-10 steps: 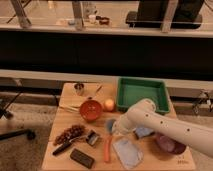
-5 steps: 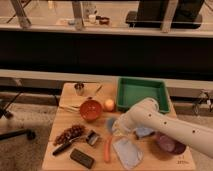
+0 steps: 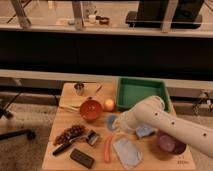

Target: Stack cups on top of each other

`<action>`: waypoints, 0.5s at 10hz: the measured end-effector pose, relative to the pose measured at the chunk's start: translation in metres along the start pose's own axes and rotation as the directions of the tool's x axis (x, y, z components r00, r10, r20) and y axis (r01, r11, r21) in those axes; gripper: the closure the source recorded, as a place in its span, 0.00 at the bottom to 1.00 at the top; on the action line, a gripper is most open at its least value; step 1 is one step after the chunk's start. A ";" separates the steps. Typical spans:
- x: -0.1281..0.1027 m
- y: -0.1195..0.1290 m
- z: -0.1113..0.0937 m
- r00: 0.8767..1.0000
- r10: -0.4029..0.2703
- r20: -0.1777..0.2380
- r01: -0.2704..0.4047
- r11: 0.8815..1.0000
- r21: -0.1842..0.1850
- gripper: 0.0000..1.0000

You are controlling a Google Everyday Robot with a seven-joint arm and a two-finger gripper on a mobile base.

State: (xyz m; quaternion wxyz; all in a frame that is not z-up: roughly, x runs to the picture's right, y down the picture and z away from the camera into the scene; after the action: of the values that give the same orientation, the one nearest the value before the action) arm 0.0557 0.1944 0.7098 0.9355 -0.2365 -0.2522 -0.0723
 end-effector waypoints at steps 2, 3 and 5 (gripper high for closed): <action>-0.006 0.000 -0.008 1.000 -0.009 0.013 0.009 1.000 0.007 1.00; -0.008 0.001 -0.011 1.000 -0.010 0.018 0.010 1.000 0.008 1.00; -0.012 0.001 -0.019 0.999 -0.013 0.036 0.013 1.000 0.008 1.00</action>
State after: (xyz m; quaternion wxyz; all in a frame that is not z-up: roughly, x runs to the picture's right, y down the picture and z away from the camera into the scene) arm 0.0535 0.1863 0.6889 0.9312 -0.2327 -0.2708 -0.0731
